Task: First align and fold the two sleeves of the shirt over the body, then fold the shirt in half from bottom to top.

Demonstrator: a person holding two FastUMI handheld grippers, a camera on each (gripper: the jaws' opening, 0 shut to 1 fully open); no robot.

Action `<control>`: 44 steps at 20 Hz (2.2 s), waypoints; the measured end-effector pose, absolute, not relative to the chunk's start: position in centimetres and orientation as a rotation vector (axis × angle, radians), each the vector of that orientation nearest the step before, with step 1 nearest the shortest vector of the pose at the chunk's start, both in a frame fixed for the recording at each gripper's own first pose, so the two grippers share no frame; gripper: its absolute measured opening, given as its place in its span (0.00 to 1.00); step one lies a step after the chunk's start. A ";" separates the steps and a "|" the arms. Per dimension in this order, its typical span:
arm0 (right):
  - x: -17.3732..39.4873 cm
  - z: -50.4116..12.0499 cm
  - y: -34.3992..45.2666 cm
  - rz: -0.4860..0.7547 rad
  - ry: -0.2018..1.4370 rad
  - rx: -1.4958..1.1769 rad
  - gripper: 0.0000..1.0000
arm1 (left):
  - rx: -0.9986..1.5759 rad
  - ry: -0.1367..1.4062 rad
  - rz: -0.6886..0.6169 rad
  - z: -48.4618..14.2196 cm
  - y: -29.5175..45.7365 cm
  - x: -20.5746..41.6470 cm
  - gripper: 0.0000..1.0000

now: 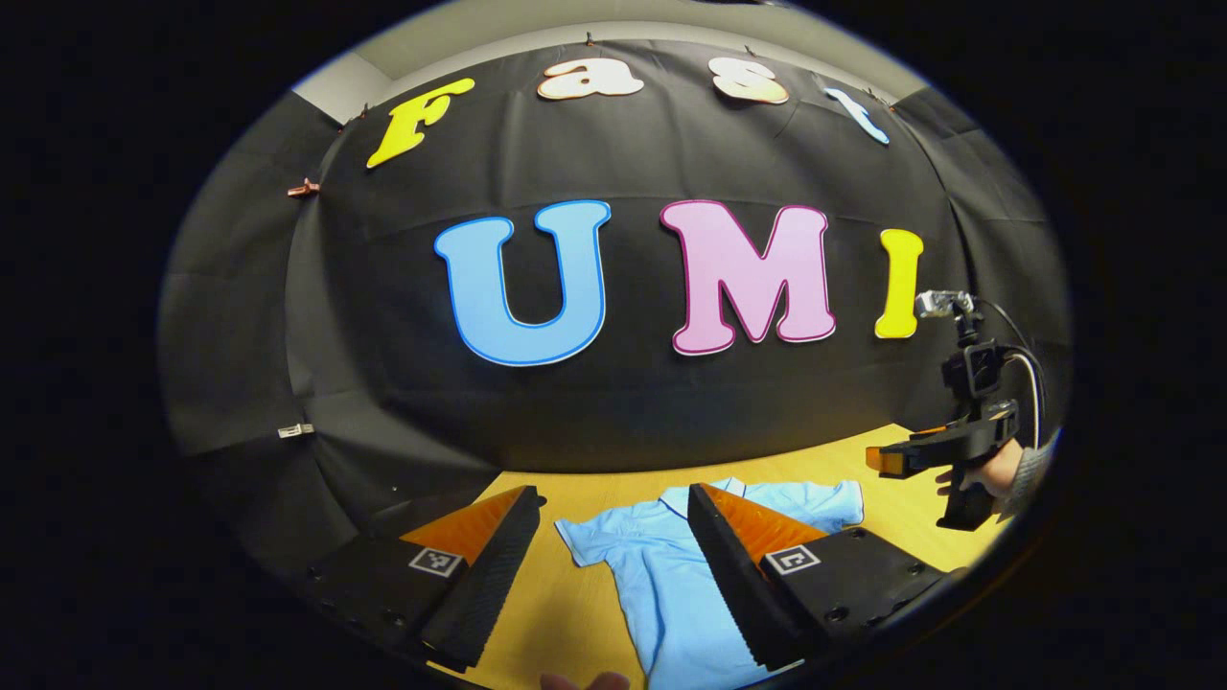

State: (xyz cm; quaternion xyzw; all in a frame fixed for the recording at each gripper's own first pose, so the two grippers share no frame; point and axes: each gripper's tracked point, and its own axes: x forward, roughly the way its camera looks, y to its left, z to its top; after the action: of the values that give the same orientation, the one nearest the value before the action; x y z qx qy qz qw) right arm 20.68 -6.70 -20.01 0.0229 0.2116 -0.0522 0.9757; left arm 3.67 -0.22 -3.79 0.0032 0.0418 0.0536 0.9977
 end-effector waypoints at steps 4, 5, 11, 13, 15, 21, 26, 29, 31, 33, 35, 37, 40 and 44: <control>24.5 -26.7 -9.1 -0.138 0.548 0.069 0.98 | 0.005 0.121 0.133 -5.5 -0.4 4.1 0.99; 25.4 -28.3 -9.5 -0.143 0.575 0.073 0.98 | 0.006 0.129 0.136 -5.9 -0.5 4.2 0.99; 29.0 -35.0 -10.2 -0.141 0.693 0.065 0.97 | 0.006 0.168 0.142 -8.0 -1.3 5.0 0.99; 29.7 -36.1 -10.2 -0.147 0.713 0.073 0.97 | 0.007 0.180 0.143 -8.6 -1.3 5.2 0.99; 30.0 -37.0 -10.5 -0.149 0.727 0.086 0.96 | 0.008 0.185 0.143 -8.8 -1.3 5.4 0.99; 30.6 -36.9 -9.8 -0.132 0.711 0.092 0.76 | -0.004 0.203 0.152 -9.9 -0.7 5.5 0.99; 30.6 -36.8 -8.1 -0.116 0.705 0.100 0.15 | -0.008 0.215 0.158 -10.6 0.0 5.6 0.99; 30.4 -36.4 -8.0 -0.110 0.707 0.079 0.05 | -0.008 0.217 0.162 -10.8 0.4 5.3 0.99; 30.5 -35.3 -7.8 -0.093 0.674 0.039 0.05 | -0.008 0.216 0.165 -10.8 0.7 5.2 0.99; 30.6 -33.7 -6.8 -0.062 0.630 0.003 0.05 | -0.010 0.216 0.167 -10.8 0.9 5.0 0.99; 30.3 -32.3 -5.3 -0.024 0.604 -0.016 0.05 | -0.012 0.214 0.173 -10.9 1.2 4.8 0.99; 30.2 -31.3 -3.4 0.017 0.581 -0.031 0.05 | -0.015 0.209 0.178 -10.7 1.4 4.6 0.99; 29.8 -29.9 0.1 0.090 0.550 -0.063 0.05 | -0.018 0.205 0.185 -10.7 1.5 4.4 0.99; 28.8 -29.8 5.5 0.208 0.548 -0.106 0.05 | -0.026 0.208 0.193 -10.8 1.7 4.0 0.99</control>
State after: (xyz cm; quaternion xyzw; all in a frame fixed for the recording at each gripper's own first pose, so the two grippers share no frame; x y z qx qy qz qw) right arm 28.76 5.53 -29.82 -0.0523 0.2699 0.1024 0.9560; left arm 4.05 1.68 -10.82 -0.0128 0.1038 0.0962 0.9898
